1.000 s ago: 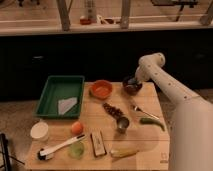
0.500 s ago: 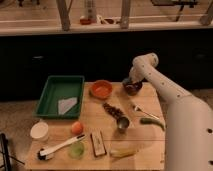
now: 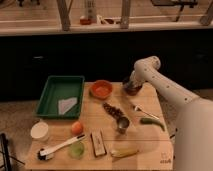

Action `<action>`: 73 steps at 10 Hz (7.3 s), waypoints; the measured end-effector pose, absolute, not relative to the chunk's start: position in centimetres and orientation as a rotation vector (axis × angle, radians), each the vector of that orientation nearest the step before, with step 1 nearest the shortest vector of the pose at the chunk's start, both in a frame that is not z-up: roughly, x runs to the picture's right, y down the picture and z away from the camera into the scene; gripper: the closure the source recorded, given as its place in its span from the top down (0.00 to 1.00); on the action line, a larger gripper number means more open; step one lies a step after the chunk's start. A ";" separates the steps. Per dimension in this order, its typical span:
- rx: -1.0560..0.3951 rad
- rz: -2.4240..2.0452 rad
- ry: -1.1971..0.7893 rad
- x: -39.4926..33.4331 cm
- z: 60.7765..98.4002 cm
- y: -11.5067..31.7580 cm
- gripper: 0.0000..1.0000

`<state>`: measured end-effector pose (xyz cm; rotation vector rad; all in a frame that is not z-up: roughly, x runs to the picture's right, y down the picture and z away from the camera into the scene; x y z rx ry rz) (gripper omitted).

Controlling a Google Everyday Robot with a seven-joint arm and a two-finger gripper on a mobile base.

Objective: Wipe purple bowl with sponge

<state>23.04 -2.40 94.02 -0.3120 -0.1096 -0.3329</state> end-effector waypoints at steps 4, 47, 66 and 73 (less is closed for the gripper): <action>-0.321 -0.301 -0.055 24.4 95.2 -3.9 0.00; -0.217 -0.349 -0.118 20.2 93.9 -5.8 0.00; -0.194 -0.340 -0.124 20.3 93.5 -6.3 0.00; -0.194 -0.340 -0.124 20.3 93.4 -6.3 0.00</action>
